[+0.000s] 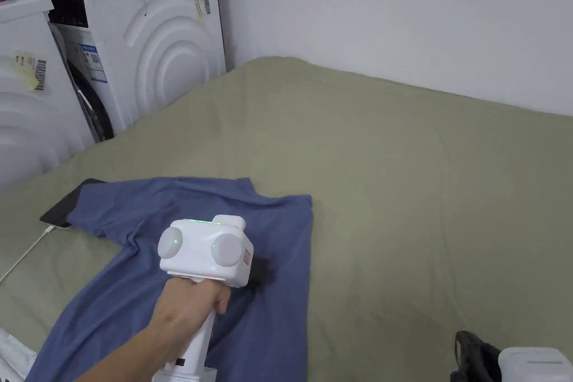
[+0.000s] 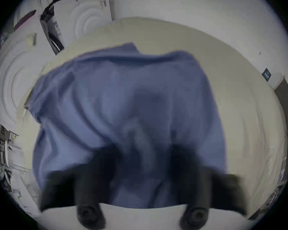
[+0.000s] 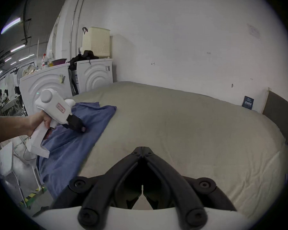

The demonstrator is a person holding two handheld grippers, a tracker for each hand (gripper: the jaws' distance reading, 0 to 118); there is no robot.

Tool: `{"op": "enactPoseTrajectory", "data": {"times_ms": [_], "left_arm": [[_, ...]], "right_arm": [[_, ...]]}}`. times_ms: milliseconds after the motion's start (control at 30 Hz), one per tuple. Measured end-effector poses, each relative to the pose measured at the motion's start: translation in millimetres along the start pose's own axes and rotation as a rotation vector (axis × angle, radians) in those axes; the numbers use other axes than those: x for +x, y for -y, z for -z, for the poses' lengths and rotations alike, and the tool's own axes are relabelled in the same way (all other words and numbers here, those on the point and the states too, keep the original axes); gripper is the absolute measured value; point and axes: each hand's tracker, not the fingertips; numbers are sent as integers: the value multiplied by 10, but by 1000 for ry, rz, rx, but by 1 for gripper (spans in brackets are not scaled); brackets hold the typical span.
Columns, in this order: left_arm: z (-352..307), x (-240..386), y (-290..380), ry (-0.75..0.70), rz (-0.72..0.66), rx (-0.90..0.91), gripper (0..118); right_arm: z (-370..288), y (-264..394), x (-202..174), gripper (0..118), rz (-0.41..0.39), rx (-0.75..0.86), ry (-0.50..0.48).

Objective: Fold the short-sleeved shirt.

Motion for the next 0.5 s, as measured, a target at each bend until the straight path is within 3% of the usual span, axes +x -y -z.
{"op": "enactPoseTrajectory", "data": {"times_ms": [67, 100, 300, 500], "left_arm": [[-144, 43, -3, -118, 38, 51, 0], [-148, 27, 1, -50, 29, 23, 0], [-871, 92, -90, 58, -37, 105, 0], [-1793, 814, -114, 151, 93, 230, 0]], "right_arm": [[-111, -45, 103, 0, 17, 13, 17], [-181, -73, 154, 0, 25, 18, 29], [-755, -158, 482, 0, 26, 77, 119], [-1365, -177, 840, 0, 66, 131, 214]]}}
